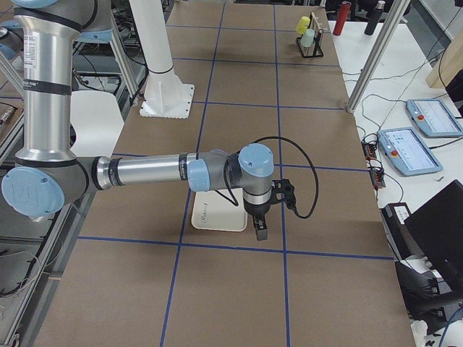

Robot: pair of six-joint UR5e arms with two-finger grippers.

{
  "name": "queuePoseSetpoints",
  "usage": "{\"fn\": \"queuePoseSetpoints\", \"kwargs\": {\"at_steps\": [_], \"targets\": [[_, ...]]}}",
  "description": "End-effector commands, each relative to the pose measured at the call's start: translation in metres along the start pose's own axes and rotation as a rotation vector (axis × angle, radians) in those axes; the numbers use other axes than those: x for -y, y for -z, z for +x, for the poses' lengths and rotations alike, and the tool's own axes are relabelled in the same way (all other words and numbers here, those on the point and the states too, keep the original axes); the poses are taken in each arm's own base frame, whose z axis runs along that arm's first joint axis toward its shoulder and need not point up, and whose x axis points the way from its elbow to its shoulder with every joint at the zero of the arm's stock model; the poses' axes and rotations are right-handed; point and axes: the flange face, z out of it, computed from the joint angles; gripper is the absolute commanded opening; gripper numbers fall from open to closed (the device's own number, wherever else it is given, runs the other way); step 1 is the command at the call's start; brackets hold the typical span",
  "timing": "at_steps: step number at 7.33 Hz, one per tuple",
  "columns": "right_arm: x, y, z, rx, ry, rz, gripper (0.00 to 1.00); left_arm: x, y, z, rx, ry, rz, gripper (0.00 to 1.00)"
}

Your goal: Left arm grabs green cup and hands to right arm on tray

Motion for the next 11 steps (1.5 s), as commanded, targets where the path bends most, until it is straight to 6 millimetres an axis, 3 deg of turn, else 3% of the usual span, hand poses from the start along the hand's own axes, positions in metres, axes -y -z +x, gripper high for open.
{"fn": "queuePoseSetpoints", "kwargs": {"at_steps": [1,3,6,8,10,11], "targets": [[0.017,0.000,-0.014,0.003,0.024,0.005,1.00,0.050,0.004,0.033,-0.033,0.027,0.070,1.00],[0.029,0.002,-0.026,0.008,0.018,0.012,1.00,0.094,-0.003,0.063,-0.031,0.089,0.083,1.00],[0.048,-0.007,-0.060,0.075,0.017,-0.001,1.00,0.166,-0.056,0.161,0.023,0.205,0.062,1.00],[0.072,-0.011,-0.097,0.090,0.000,-0.004,1.00,0.217,-0.053,0.177,0.120,0.285,0.046,1.00],[0.087,-0.011,-0.122,0.101,-0.009,-0.003,1.00,0.290,-0.079,0.179,0.218,0.345,0.056,1.00],[0.089,-0.013,-0.129,0.104,-0.011,-0.005,1.00,0.312,-0.101,0.186,0.253,0.342,0.039,1.00]]}}
